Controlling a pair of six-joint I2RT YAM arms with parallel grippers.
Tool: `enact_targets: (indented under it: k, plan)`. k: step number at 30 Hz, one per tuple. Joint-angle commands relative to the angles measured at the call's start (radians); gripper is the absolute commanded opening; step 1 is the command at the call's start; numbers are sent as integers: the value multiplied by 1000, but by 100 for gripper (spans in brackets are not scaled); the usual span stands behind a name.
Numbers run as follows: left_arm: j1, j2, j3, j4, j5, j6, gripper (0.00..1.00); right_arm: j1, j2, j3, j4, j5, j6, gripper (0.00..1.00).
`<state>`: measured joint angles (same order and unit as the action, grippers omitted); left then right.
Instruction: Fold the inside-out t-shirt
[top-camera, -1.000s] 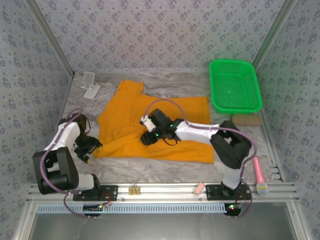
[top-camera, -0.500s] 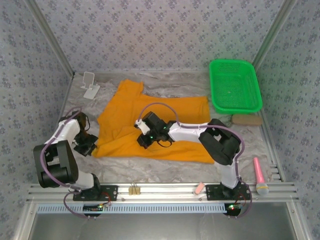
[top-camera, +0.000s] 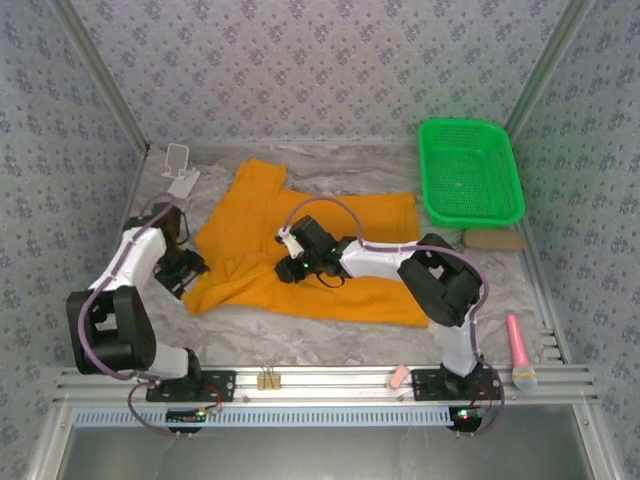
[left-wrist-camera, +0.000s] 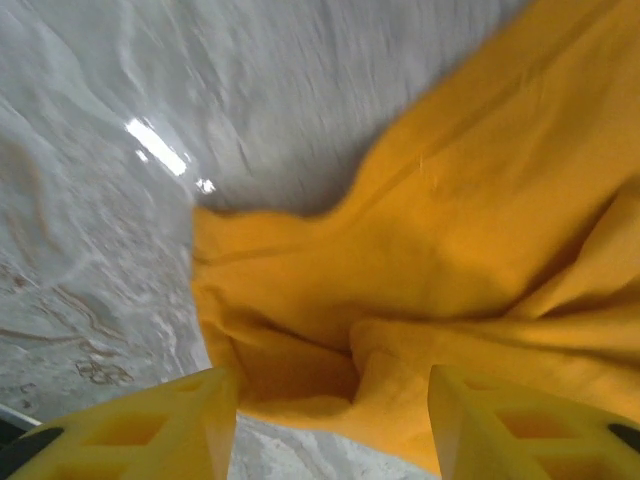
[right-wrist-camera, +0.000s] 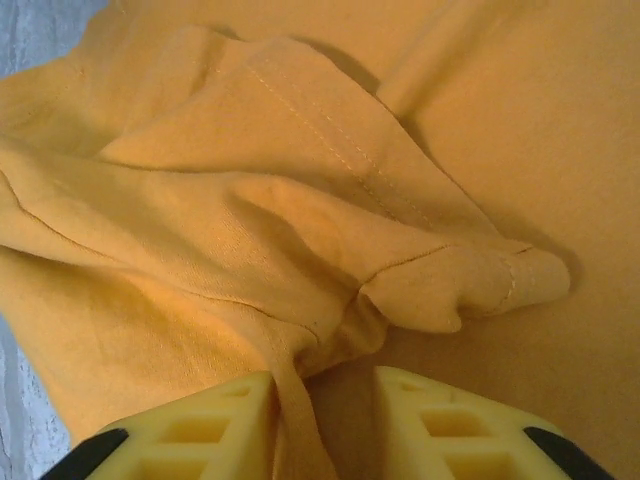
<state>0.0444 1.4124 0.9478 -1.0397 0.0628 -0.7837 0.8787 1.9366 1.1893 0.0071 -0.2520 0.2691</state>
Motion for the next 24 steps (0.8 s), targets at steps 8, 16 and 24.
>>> enact_targets:
  k: [8, 16, 24]
  plan:
    - [-104, -20, -131, 10, -38, -95, 52, 15, -408, -322, -212, 238, 15, 39]
    - [-73, 88, -67, 3, -95, -14, 0, 85, -600, -512, -363, 421, 351, 39]
    - [-4, 40, 30, -95, -157, 71, 0, 16, -601, -619, -386, 415, 514, 14]
